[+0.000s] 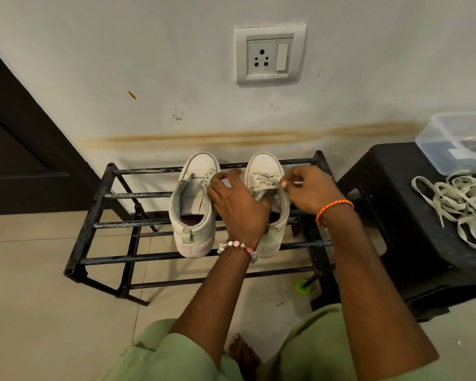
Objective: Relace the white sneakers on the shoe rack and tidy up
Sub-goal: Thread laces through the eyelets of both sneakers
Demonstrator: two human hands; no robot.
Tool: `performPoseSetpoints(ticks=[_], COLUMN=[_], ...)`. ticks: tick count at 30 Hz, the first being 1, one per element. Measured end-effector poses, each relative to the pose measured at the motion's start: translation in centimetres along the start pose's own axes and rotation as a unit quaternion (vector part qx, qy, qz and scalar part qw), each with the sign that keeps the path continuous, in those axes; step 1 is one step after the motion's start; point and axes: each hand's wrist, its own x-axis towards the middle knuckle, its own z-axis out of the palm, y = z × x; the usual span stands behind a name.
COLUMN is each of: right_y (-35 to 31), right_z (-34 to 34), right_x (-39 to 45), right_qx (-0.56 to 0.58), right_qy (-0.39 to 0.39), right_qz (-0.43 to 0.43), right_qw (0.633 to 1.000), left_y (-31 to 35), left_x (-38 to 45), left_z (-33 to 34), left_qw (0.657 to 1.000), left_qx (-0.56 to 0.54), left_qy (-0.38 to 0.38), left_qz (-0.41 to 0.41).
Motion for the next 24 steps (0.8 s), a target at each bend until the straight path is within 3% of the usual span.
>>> performPoseSetpoints(ticks=[11,16,19,24], right_y=[0.9,-0.4,-2.2,-3.8], right_z=[0.3,-1.8,-3.8,-6.0], right_x=[0.4,0.4,-0.6,-2.3], right_qx=[0.036,0.143,0.336,0.58], right_qy=[0.002,0.029,0.032,0.003], right_qz=[0.017,-0.024,-0.055,-0.112], right_qw=[0.999,0.989,0.94,0.807], left_y=[-0.1,-0.2,-0.2,-0.3], left_x=[0.3,0.3,0.4,0.4], left_z=[0.2,0.4,0.3,0.2], left_qw=[1.0,1.0,0.999,0.999], left_qx=[-0.008,-0.011,-0.014,-0.021], left_qy=[-0.024,-0.024,-0.032,-0.046], left_qz=[-0.014,-0.015,-0.018,-0.021])
